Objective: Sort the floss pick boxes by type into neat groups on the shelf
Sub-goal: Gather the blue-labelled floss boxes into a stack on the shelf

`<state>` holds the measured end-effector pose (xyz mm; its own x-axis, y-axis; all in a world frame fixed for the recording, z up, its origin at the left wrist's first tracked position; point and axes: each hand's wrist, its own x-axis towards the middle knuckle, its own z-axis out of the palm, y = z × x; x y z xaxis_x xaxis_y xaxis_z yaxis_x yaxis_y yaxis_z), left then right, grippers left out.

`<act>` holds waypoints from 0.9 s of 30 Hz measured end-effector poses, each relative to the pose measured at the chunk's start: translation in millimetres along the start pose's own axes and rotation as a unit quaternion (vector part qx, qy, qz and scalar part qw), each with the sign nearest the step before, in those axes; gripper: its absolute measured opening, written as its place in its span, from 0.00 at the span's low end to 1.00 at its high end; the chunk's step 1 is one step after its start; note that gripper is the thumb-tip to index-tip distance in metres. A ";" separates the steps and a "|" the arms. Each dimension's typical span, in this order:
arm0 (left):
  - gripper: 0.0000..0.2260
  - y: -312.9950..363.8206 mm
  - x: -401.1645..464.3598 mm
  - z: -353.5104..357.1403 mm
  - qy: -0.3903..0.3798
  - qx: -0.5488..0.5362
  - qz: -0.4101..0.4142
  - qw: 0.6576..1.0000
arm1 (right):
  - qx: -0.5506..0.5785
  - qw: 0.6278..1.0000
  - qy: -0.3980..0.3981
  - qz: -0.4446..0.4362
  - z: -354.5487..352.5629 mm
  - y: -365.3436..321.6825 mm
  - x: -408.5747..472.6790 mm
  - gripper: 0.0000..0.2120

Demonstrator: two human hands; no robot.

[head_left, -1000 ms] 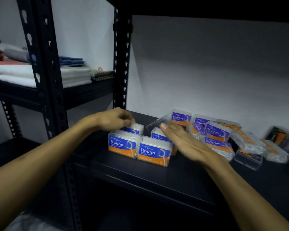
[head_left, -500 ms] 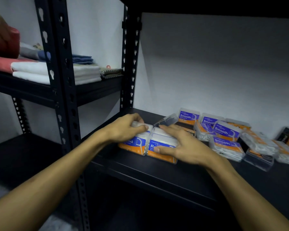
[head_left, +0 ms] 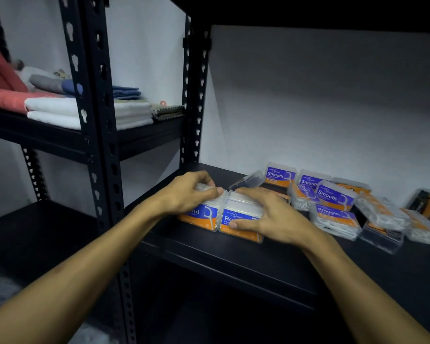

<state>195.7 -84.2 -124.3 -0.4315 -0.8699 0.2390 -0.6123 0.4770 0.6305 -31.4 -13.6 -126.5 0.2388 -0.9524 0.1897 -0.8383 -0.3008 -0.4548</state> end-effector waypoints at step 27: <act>0.23 265.6 26.5 251.0 -0.038 0.167 0.287 0.942 | -0.253 0.934 0.107 0.229 -126.2 190.9 -238.5 0.25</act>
<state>-144.6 51.0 -135.8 -0.7941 -0.4506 0.4078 -0.4318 0.8905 0.1430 -310.3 162.4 -148.7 -0.2590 -0.9270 0.2713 -0.9659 0.2489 -0.0718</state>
